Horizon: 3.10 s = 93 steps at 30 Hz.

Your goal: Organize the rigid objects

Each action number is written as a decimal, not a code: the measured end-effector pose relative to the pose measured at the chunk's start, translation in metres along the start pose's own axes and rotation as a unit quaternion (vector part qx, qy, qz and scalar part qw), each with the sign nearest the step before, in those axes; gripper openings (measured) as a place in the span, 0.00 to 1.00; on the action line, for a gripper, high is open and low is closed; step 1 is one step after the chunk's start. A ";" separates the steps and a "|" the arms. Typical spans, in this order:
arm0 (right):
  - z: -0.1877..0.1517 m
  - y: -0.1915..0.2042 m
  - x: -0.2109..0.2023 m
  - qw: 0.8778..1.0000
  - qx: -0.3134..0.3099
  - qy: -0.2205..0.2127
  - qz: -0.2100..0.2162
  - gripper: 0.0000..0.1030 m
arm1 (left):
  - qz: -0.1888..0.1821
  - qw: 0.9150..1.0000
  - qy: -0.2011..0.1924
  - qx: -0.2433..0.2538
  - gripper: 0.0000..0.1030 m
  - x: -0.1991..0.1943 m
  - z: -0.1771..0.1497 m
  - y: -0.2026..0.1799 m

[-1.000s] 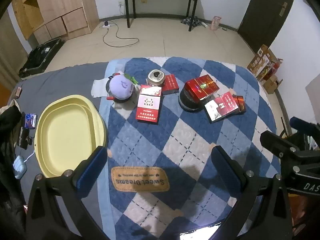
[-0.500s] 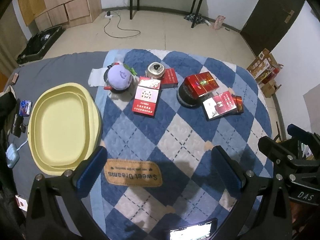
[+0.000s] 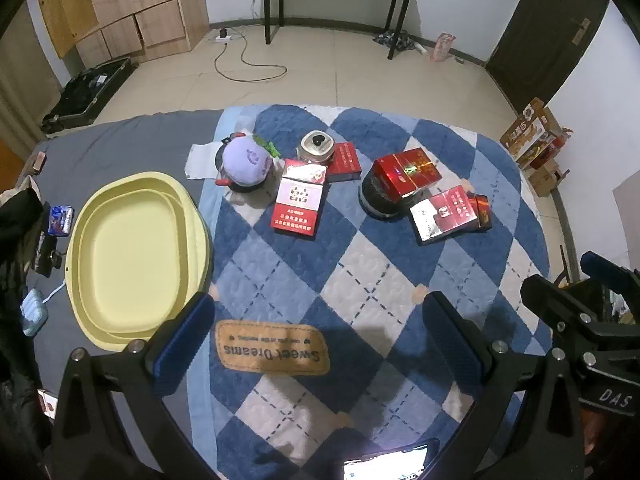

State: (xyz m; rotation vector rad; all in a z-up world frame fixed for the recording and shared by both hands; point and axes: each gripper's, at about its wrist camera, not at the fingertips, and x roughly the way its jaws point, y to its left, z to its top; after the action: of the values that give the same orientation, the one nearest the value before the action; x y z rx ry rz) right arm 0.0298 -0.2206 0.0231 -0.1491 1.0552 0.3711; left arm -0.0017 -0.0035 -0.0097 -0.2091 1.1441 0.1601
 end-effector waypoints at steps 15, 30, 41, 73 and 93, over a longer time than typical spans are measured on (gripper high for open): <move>0.002 0.001 0.008 1.000 0.001 0.006 0.000 1.00 | 0.019 1.000 0.010 -0.012 1.00 0.008 -0.002 0.001; 0.001 0.004 0.012 1.000 0.004 0.011 0.001 1.00 | 0.025 1.000 0.012 -0.006 1.00 0.011 -0.003 0.002; 0.000 0.004 0.015 1.000 0.004 0.015 -0.005 1.00 | 0.022 0.999 0.026 -0.003 1.00 0.015 -0.002 0.000; 0.004 -0.016 0.006 1.000 -0.001 0.007 0.011 1.00 | -0.010 0.999 0.029 0.027 1.00 0.014 0.005 0.009; 0.010 -0.025 -0.008 1.000 0.007 0.002 -0.008 1.00 | -0.005 0.999 -0.010 -0.053 1.00 -0.015 0.039 0.055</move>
State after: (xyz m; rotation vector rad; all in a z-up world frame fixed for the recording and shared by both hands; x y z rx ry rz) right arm 0.0433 -0.2427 0.0339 -0.1452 1.0606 0.3496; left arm 0.0145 0.0592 0.0149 -0.3057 1.1159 0.2141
